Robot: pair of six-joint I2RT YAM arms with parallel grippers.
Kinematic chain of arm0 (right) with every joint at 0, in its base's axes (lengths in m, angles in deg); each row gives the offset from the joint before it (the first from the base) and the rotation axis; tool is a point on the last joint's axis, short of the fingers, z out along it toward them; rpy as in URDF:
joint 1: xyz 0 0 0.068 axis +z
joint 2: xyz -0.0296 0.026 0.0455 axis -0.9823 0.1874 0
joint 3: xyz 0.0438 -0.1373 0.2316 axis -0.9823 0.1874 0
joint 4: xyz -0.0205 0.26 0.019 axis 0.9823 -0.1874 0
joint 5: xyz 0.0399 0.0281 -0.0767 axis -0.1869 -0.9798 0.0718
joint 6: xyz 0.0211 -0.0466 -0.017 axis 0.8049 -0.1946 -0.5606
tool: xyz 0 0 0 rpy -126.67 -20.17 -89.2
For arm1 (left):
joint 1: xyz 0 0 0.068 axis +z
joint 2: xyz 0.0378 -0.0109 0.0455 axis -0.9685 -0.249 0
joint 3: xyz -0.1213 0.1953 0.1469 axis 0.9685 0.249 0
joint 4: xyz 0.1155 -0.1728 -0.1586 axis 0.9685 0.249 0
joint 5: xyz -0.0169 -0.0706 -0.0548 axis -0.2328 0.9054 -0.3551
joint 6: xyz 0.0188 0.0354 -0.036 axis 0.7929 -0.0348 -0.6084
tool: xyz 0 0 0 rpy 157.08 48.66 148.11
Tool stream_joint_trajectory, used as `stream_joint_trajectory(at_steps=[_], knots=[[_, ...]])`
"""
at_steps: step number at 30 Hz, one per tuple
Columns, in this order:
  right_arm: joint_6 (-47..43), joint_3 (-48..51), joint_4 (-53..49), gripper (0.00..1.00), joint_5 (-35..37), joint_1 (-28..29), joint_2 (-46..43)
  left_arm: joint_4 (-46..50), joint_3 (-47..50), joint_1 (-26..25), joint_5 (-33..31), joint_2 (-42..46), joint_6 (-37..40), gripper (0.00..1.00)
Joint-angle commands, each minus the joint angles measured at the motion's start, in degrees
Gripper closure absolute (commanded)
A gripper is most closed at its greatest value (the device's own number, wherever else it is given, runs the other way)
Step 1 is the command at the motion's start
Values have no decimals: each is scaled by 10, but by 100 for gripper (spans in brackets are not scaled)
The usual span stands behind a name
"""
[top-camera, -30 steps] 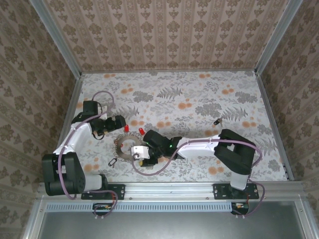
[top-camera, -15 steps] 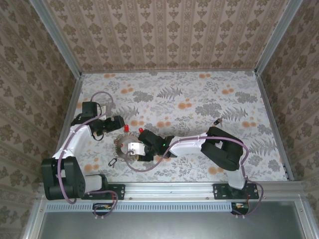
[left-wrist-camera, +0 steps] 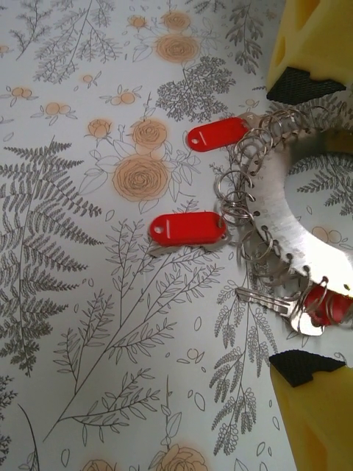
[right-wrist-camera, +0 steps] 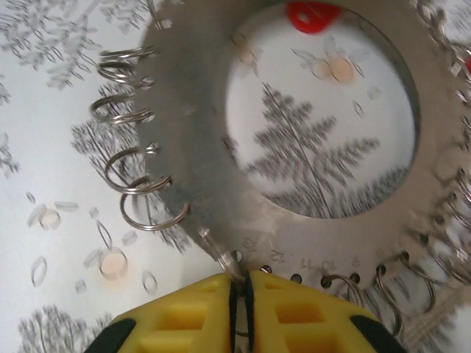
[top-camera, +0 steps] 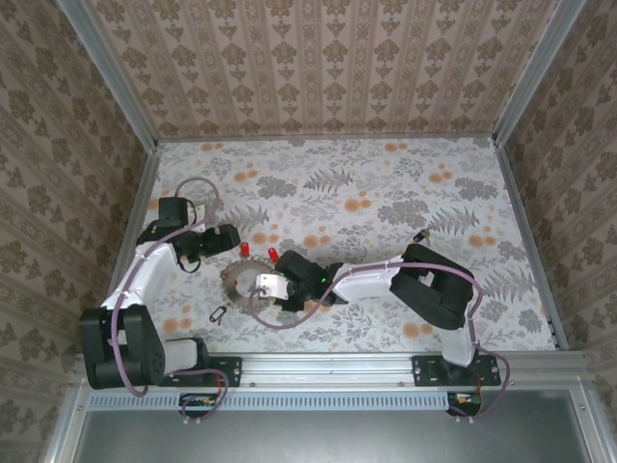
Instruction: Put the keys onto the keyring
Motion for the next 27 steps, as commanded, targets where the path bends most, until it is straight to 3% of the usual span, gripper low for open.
stream_joint_trajectory(at_steps=[1,8,14,20,23,27], knots=[[4,39,-8,88,-17,-29,-35,3,-1,-8,19,19,1,10],[-28,107,-9,88,-38,-89,-92,8,-11,-27,29,31,12,10],[-39,156,-8,73,-68,-152,-149,-34,6,-88,30,60,38,11],[-34,167,-31,60,-129,-173,-199,-24,-2,-103,35,70,77,16],[40,199,5,59,-168,-168,-233,-15,-7,-118,27,85,122,16],[170,280,135,58,-152,-166,-281,-47,27,-130,42,109,150,16]])
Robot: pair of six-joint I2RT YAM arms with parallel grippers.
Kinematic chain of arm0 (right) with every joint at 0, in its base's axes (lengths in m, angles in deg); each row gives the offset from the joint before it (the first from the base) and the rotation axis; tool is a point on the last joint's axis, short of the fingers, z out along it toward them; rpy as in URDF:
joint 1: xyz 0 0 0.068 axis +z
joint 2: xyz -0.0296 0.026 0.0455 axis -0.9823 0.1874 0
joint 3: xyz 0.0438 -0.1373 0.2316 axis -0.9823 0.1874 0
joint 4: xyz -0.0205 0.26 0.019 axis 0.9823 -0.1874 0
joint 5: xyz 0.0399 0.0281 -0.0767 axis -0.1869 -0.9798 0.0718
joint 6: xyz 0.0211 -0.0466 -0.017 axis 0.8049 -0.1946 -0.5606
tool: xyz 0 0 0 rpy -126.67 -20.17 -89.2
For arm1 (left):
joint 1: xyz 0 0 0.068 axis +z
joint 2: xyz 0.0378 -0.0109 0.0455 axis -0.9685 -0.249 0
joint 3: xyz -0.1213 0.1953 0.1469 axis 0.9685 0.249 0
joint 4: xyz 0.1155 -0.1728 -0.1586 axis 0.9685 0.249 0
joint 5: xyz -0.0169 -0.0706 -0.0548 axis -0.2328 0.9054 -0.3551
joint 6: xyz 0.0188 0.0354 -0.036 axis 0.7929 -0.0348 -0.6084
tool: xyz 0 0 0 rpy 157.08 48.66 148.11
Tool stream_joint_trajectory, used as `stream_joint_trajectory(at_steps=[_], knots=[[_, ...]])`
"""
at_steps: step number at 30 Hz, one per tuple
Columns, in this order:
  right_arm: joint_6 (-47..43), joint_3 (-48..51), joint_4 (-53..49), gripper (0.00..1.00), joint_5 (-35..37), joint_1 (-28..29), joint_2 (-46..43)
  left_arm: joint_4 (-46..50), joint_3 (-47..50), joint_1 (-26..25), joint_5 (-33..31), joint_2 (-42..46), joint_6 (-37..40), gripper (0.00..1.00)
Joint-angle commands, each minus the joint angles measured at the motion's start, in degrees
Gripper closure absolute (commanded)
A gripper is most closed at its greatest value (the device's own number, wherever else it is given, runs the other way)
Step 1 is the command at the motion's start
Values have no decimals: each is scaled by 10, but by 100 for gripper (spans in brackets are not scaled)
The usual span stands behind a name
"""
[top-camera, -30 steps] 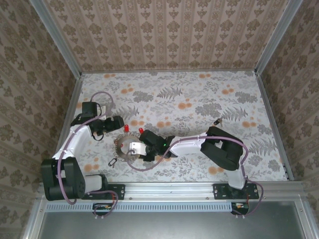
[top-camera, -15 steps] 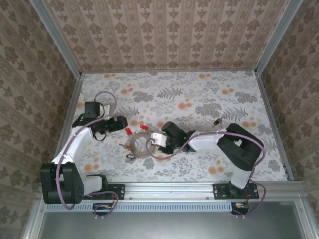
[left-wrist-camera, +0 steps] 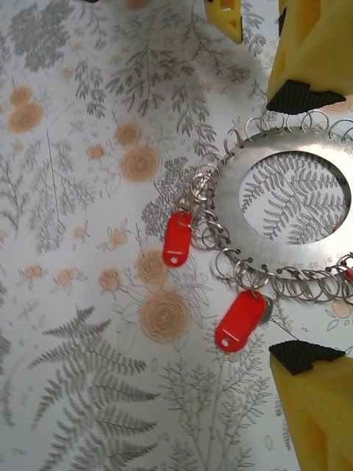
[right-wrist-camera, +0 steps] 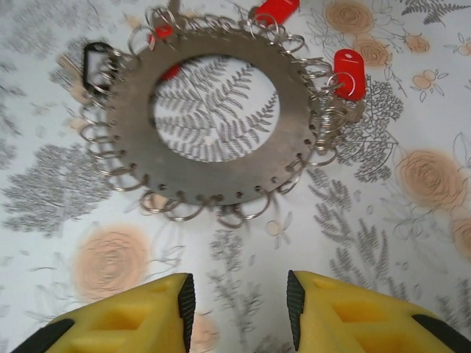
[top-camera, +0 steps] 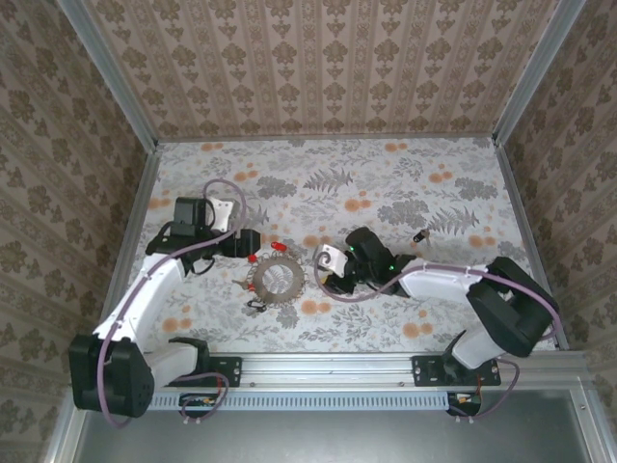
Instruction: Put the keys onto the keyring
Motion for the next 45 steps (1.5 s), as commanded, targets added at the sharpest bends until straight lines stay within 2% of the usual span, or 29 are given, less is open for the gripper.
stream_joint_trajectory(at_steps=[1,4,6,9,16,17,19,27,34,36,38,45], knots=[[115,46,80,58,-7,3,-32,-32,33,-11,19,27,51,17],[154,50,89,53,13,-18,-36,-69,63,-18,7,36,54,17],[225,18,66,53,-42,-54,-2,-76,67,-19,-4,38,57,18],[279,-39,41,56,-73,-50,55,-73,67,-19,-10,41,57,19],[237,-157,-53,64,-72,-29,160,-87,75,-18,-33,39,27,22],[231,-173,-67,64,-77,-27,173,-87,74,-18,-30,39,27,27],[227,-191,-86,64,-85,-26,191,-84,72,-17,-19,39,34,30],[235,-236,-147,64,-90,-21,227,-71,69,-17,3,36,49,33],[240,-251,-157,67,-69,-18,245,-73,67,-17,19,31,50,38],[242,-256,-158,69,-61,-18,250,-74,65,-17,30,28,52,47],[242,-259,-154,70,-61,-18,254,-72,61,-16,44,24,57,52],[230,-275,-145,77,-82,-18,269,-71,48,-17,68,13,67,53]])
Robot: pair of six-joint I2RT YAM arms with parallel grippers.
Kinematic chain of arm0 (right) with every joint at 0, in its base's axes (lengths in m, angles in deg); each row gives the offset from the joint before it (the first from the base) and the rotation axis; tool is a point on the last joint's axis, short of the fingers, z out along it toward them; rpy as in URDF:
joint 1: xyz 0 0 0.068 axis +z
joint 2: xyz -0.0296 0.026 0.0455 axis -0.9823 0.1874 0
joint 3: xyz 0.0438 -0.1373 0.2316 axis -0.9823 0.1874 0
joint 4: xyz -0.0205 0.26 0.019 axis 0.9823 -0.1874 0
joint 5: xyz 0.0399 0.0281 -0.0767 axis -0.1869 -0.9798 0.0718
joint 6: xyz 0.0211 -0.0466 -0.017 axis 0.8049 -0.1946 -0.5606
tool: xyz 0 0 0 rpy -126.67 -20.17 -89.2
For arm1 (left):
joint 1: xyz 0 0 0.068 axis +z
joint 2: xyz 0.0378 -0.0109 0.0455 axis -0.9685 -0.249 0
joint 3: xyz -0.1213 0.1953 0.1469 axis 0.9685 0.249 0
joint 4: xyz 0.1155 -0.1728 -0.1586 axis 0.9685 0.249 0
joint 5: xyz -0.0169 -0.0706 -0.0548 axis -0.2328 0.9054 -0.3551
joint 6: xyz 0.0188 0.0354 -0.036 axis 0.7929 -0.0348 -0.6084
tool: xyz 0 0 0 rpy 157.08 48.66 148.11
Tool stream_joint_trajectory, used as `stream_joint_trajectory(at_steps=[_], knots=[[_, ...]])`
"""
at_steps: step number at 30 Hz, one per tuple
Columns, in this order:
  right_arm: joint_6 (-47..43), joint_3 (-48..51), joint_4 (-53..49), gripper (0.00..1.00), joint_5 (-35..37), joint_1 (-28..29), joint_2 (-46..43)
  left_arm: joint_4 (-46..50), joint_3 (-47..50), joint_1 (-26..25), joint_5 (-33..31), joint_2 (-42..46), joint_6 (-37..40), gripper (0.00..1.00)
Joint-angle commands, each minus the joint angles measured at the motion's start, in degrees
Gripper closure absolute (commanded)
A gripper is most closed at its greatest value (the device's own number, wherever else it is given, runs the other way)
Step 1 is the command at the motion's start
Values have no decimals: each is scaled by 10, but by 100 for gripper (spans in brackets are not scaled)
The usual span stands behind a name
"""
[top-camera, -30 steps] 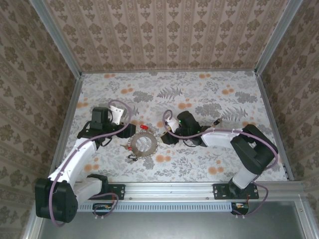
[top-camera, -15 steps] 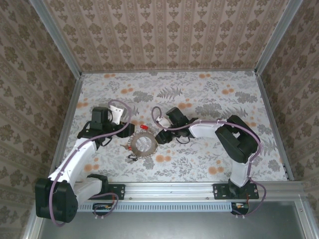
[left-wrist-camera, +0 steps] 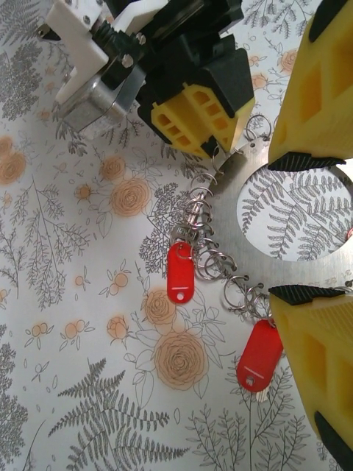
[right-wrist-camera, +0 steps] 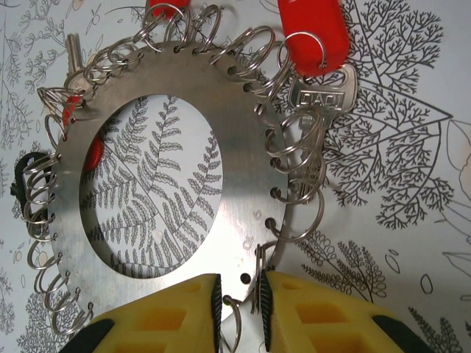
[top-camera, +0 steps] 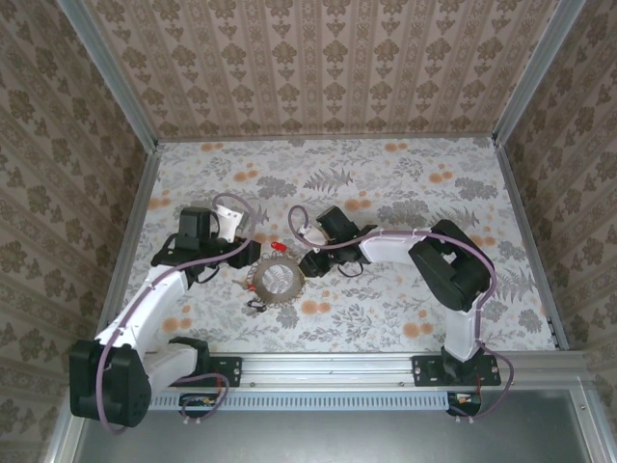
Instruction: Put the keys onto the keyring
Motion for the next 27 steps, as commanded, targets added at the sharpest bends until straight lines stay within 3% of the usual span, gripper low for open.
stream_joint_trajectory(at_steps=[1,6,10,20,24,27], knots=[[-8,-15,-5,79,-9,4,15,5,-22,0,25,-5,24,53],[-56,-37,-47,93,-9,2,23,-5,-24,-3,40,-14,47,54],[-92,-38,-64,98,-20,2,5,-16,-28,-8,59,-23,84,54],[-256,17,-84,100,-67,2,-117,-66,-27,-23,311,-70,265,60],[-288,47,-64,100,-85,3,-181,-60,-37,-31,362,-70,306,60],[-310,68,-50,100,-92,3,-228,-49,-40,-34,361,-60,329,60]])
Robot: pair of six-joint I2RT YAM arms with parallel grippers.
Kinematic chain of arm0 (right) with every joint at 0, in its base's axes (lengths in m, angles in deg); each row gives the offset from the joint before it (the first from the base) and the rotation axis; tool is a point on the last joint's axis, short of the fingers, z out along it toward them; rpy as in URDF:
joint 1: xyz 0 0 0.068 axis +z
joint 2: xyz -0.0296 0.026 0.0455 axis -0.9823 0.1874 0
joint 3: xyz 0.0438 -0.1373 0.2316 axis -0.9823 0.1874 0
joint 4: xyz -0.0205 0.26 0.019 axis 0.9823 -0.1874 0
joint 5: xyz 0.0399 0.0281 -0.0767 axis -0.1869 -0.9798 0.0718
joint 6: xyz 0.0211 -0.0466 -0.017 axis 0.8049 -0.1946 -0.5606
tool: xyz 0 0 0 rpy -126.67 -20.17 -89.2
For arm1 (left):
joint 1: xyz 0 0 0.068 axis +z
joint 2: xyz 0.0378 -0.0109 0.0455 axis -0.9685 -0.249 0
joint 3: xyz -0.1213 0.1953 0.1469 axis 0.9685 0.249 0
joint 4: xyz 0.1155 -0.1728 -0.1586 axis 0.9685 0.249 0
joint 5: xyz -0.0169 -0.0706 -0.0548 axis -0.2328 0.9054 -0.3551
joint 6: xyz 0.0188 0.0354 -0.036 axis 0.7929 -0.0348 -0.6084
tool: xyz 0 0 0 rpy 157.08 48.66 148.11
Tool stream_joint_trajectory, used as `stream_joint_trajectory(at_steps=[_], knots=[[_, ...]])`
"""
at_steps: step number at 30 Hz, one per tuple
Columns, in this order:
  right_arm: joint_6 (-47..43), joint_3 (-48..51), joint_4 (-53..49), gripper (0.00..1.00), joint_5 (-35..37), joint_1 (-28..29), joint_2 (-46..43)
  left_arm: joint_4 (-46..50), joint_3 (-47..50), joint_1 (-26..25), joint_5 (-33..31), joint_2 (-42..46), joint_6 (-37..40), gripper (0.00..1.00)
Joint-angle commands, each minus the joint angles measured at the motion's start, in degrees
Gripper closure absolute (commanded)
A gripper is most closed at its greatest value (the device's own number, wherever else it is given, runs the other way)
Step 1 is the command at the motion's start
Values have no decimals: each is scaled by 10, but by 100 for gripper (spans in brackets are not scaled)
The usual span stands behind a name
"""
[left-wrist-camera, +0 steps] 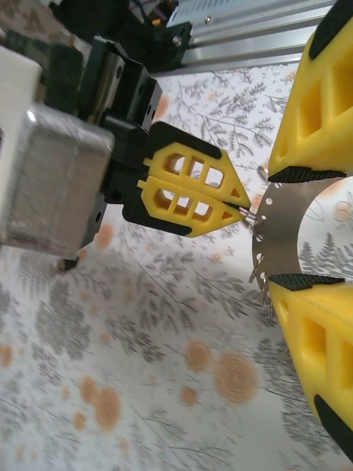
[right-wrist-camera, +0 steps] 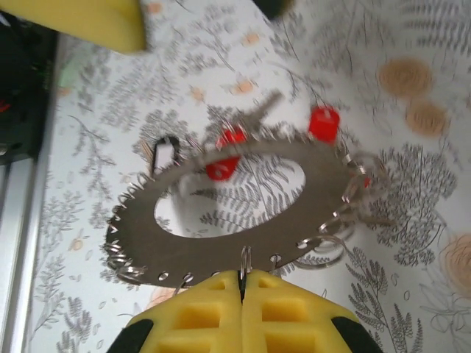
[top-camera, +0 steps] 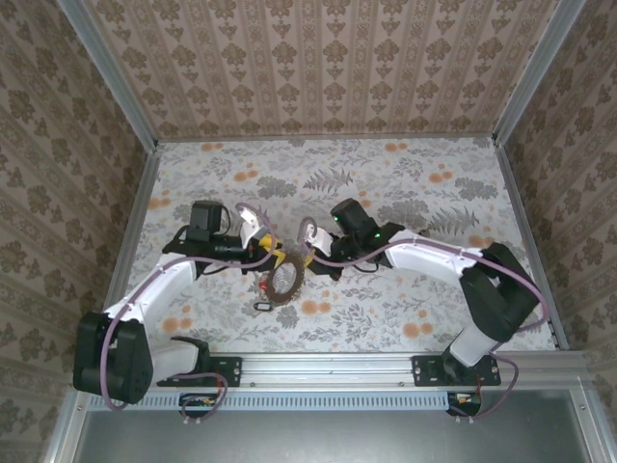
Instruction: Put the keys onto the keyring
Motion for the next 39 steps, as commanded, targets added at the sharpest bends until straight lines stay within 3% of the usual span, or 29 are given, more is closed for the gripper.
stream_joint_trajectory(at_steps=[1,11,22,28,32,39], knots=[[-53,25,25,100,-34,3,-53,2,-16,-7,54,15,67,60],[-72,65,81,100,-63,4,-177,-14,-20,-56,30,50,95,54],[-72,75,119,100,-112,0,-254,-76,-20,-139,-40,113,46,52],[-89,59,118,100,-123,6,-260,-82,-32,-172,-80,129,54,57],[-138,37,61,100,-108,11,-256,-71,-43,-174,-96,137,74,62],[-159,25,46,100,-88,16,-266,-43,-58,-184,-109,143,112,68]])
